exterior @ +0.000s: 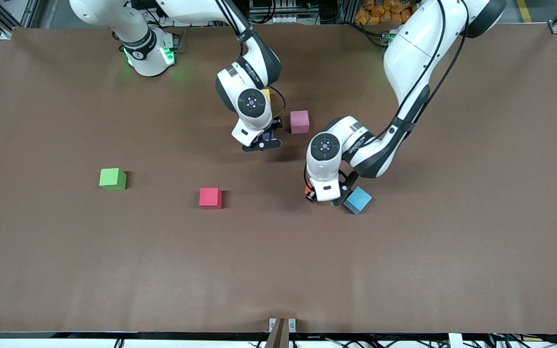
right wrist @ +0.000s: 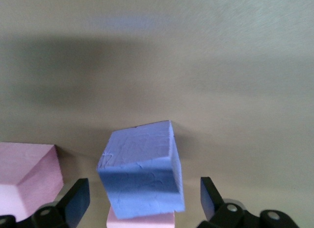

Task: Arrange blocks into number 1
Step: 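Place the purple cube with the right gripper while the left gripper lifts orange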

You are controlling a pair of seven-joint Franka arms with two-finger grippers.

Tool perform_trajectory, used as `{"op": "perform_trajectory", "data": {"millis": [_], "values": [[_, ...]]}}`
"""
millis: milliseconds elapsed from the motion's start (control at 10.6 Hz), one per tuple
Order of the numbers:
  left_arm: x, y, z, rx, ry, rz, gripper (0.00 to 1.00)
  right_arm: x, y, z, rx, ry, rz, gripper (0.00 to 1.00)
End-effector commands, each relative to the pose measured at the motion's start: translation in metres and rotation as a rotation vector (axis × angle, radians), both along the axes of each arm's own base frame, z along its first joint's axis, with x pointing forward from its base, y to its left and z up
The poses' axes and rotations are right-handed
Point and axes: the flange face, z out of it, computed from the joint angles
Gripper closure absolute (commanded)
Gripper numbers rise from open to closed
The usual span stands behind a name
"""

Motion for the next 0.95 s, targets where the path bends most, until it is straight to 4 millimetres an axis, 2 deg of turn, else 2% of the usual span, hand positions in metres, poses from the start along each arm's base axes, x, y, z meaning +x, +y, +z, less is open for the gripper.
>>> {"op": "perform_trajectory", "data": {"millis": [0, 189, 379, 568, 758, 852], "values": [[-0.011, -0.025, 0.024, -0.022, -0.032, -0.106, 1.0, 0.028, -0.034, 0.05, 0.047, 0.025, -0.06, 0.0], [-0.031, -0.055, 0.03, -0.04, -0.032, -0.222, 1.0, 0.057, -0.073, 0.069, 0.074, 0.04, -0.047, 0.0], [-0.045, -0.084, 0.033, -0.06, -0.038, -0.329, 1.0, 0.085, -0.116, 0.078, 0.107, 0.042, -0.038, 0.0], [-0.062, -0.114, 0.032, -0.074, -0.046, -0.412, 1.0, 0.112, -0.163, 0.076, 0.125, 0.047, -0.054, 0.0], [-0.071, -0.133, 0.026, -0.079, -0.045, -0.55, 1.0, 0.136, -0.213, 0.07, 0.134, 0.056, -0.105, 0.0], [-0.08, -0.14, 0.023, -0.078, -0.042, -0.595, 1.0, 0.141, -0.22, 0.065, 0.139, 0.055, -0.093, 0.0]]}}
